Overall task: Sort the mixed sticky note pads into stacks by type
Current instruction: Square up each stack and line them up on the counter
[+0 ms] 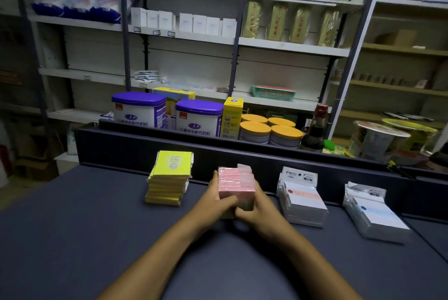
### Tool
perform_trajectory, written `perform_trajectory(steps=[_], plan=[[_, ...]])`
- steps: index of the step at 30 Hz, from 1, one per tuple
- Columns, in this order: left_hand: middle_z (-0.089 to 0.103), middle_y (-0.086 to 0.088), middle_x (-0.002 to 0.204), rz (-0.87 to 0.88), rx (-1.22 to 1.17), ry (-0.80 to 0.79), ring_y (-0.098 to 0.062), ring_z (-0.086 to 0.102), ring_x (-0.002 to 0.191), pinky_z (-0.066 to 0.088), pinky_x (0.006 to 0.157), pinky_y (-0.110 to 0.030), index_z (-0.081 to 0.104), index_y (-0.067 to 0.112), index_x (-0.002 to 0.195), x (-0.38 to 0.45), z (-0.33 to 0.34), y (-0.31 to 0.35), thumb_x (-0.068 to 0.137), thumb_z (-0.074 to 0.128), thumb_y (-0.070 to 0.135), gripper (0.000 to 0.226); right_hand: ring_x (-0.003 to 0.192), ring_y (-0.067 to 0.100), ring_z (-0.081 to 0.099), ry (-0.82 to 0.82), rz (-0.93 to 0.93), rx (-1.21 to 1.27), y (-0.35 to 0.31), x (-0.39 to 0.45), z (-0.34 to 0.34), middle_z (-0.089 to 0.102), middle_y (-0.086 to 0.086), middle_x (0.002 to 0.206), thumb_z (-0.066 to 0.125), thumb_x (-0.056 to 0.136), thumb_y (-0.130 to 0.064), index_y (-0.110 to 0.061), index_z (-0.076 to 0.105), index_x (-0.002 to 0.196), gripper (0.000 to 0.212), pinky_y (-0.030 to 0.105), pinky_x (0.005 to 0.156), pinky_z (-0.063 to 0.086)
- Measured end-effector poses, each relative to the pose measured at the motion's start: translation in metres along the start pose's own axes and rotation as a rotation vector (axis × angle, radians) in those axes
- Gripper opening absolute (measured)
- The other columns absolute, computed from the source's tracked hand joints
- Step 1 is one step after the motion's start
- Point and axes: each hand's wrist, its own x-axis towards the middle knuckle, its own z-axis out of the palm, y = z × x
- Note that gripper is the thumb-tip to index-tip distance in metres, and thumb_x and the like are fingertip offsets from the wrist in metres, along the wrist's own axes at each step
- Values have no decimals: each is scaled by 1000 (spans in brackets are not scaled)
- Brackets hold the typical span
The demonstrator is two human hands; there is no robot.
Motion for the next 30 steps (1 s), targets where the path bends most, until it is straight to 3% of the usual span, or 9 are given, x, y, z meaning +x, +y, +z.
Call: perform_trajectory(steps=[5,10,14,16,19,22,25,28,30], plan=[[43,-19,146,35,25,45,-29,50,130,44,108,-42,13,5,155,-1,-2,4,64,55,15,100,118,1,60,40,-24,-7,-6,0,0,64,-18,126,70,79,-3,-31,42,137,71,14,92,47],[44,-17,145,4,66,10,-26,50,131,40,111,-44,14,7,155,-2,-2,2,64,54,17,100,116,-1,60,27,2,-70,-2,-3,3,63,-26,123,71,72,-19,-35,41,138,74,15,94,45],[31,-8,152,52,112,64,-21,45,133,42,109,-33,8,8,156,-1,-2,3,65,55,22,103,117,0,60,62,-14,-92,-10,-3,3,63,-24,125,72,73,-23,-53,45,130,70,13,92,46],[27,-5,153,48,102,64,-18,41,136,40,110,-30,6,11,157,0,-2,2,65,54,23,104,118,0,60,57,-2,-71,-13,-4,3,63,-24,126,74,73,-25,-48,44,133,71,12,92,46],[26,-8,154,18,117,37,-20,38,138,36,115,-39,9,11,156,1,-2,-2,64,54,26,103,115,-3,61,25,37,-47,-9,-6,2,64,-25,124,75,74,-24,-33,40,138,73,14,93,46],[31,-5,147,37,134,30,-15,44,132,40,110,-29,15,14,156,2,-6,-4,69,60,23,98,111,-4,61,25,46,-57,-13,-7,-2,66,-24,121,72,78,-8,-30,45,135,67,12,91,46],[48,-2,139,64,43,33,-12,53,124,45,101,-22,30,19,150,4,-9,-4,66,66,20,91,114,7,64,43,79,-43,-17,-5,-12,68,-16,120,77,78,-9,-32,50,131,64,20,93,51],[51,2,139,69,-148,78,-12,53,124,44,101,-24,29,19,149,7,-10,-4,62,76,22,99,125,10,57,126,131,-3,-23,-1,-21,57,-6,139,84,77,-13,-23,32,150,89,31,105,48],[51,-1,140,72,-262,78,-16,55,124,45,107,-33,27,23,150,7,-12,-5,60,83,28,106,123,11,57,186,158,33,-27,1,-21,52,-2,141,84,76,-16,-19,26,153,96,31,105,48]])
